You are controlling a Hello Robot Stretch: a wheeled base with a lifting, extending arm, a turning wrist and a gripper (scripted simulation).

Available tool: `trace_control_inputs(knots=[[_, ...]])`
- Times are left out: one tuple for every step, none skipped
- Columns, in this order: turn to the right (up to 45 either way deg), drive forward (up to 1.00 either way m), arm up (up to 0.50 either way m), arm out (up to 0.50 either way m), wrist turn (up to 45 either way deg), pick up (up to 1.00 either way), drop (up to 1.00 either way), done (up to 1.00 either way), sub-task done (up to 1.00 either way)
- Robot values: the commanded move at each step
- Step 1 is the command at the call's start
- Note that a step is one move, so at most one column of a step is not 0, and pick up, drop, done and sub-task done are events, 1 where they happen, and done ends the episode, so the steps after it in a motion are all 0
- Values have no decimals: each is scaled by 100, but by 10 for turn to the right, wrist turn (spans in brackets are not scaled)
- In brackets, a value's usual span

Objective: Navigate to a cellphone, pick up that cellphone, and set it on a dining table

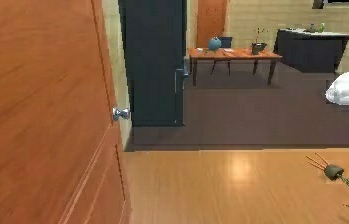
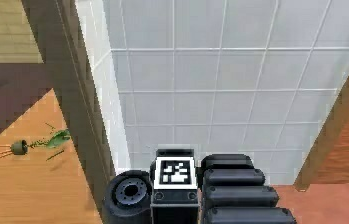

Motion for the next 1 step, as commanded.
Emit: trace_control_inputs(knots=[[0,45,0,0,0,0,0,0,0]])
